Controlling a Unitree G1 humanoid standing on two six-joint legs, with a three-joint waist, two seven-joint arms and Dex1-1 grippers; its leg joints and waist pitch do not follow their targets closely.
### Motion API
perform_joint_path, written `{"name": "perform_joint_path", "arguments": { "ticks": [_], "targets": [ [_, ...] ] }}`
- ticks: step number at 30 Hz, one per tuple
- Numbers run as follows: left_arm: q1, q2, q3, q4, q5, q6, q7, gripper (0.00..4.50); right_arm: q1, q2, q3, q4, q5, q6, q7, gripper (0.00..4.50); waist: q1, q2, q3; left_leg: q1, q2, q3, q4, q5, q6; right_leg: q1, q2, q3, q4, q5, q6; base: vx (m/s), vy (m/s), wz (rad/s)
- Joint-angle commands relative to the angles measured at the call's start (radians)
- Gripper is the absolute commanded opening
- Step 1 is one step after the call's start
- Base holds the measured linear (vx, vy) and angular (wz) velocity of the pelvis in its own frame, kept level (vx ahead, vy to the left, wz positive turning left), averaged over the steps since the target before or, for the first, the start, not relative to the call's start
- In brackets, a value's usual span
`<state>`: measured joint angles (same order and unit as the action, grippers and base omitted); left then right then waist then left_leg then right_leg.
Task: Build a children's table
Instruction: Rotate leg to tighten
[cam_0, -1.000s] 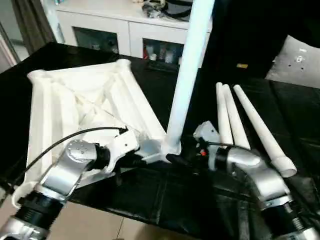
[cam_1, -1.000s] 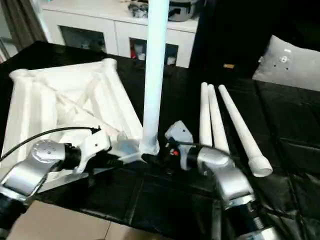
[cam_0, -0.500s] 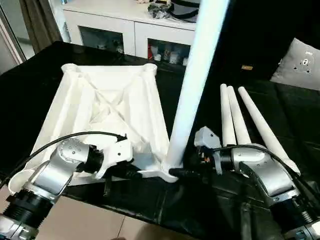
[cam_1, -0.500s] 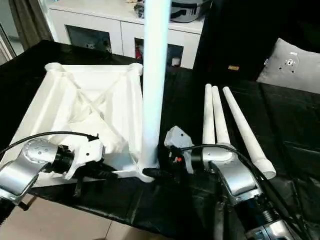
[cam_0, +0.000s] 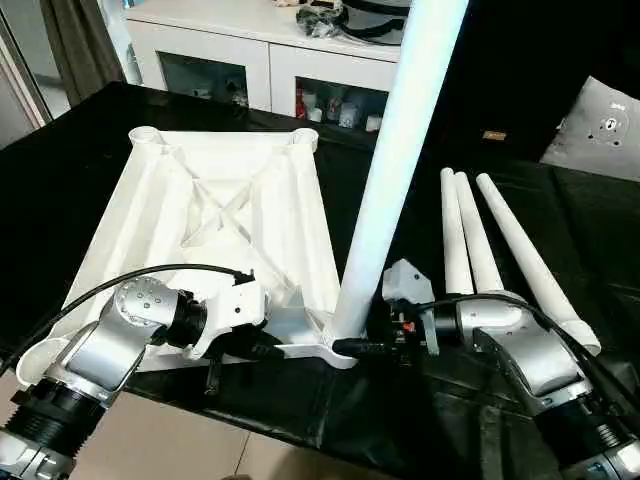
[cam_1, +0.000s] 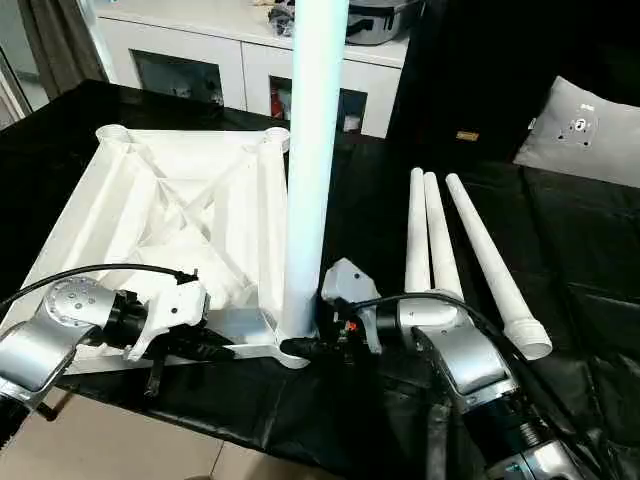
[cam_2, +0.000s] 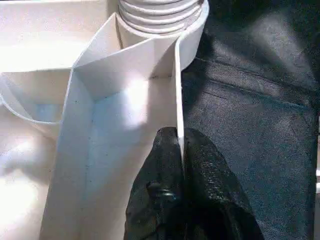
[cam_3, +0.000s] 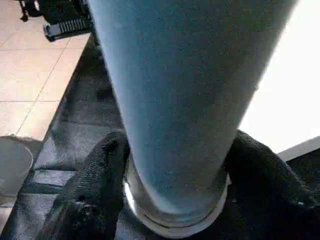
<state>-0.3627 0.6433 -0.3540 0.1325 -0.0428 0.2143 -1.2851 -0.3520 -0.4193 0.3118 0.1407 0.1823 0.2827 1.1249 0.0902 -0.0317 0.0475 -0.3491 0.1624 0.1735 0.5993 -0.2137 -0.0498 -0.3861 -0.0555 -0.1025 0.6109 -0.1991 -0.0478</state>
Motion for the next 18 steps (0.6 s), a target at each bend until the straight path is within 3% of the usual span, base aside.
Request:
{"name": "perform_joint_path", "arguments": {
  "ticks": [1,6,7,10,11,18],
  "targets": [
    [-0.013,0.0,-0.028,-0.016,0.002,-0.026,-0.035,0.0,0.013,-0.018,0.021,0.005,-0.017,0.01,0.017,2.9,-0.005,0.003,-0.052,0.005,0.082,-0.028,-0.073,-0.11,0.043,0.05,-0.111,0.078,-0.077,-0.229,-0.15,0.0,0.0,0.0],
    [-0.014,-0.002,-0.028,-0.017,0.001,-0.025,-0.032,0.0,0.017,-0.012,0.02,0.008,-0.019,0.021,0.004,2.9,-0.004,0.005,-0.052,0.006,0.081,-0.028,-0.073,-0.12,0.039,0.05,-0.113,0.079,-0.08,-0.255,-0.145,0.0,0.0,0.0],
    [-0.014,-0.002,-0.028,-0.015,0.001,-0.026,-0.032,0.0,0.017,-0.009,0.017,0.008,-0.013,0.031,0.002,3.16,-0.004,0.004,-0.052,0.006,0.081,-0.028,-0.073,-0.119,0.038,0.05,-0.112,0.079,-0.08,-0.256,-0.143,0.0,0.0,0.0],
    [-0.016,0.0,-0.028,-0.012,0.003,-0.027,-0.031,0.0,0.018,-0.007,0.015,0.009,-0.015,0.029,-0.012,3.26,-0.005,0.006,-0.053,0.005,0.082,-0.029,-0.073,-0.111,0.038,0.05,-0.111,0.078,-0.078,-0.237,-0.147,0.0,0.0,0.0],
    [-0.017,0.0,-0.028,-0.011,0.003,-0.027,-0.031,0.0,0.017,-0.008,0.016,0.012,-0.025,0.017,-0.022,3.49,-0.004,0.005,-0.053,0.004,0.081,-0.029,-0.072,-0.109,0.037,0.051,-0.111,0.078,-0.077,-0.23,-0.148,0.0,0.0,0.0],
    [-0.021,0.002,-0.026,-0.003,0.004,-0.032,-0.03,0.0,0.017,-0.005,0.021,0.017,-0.037,-0.005,-0.036,3.49,-0.003,0.006,-0.052,0.005,0.08,-0.028,-0.072,-0.121,0.035,0.051,-0.113,0.078,-0.081,-0.259,-0.142,0.0,0.0,0.0]
  ]
}}
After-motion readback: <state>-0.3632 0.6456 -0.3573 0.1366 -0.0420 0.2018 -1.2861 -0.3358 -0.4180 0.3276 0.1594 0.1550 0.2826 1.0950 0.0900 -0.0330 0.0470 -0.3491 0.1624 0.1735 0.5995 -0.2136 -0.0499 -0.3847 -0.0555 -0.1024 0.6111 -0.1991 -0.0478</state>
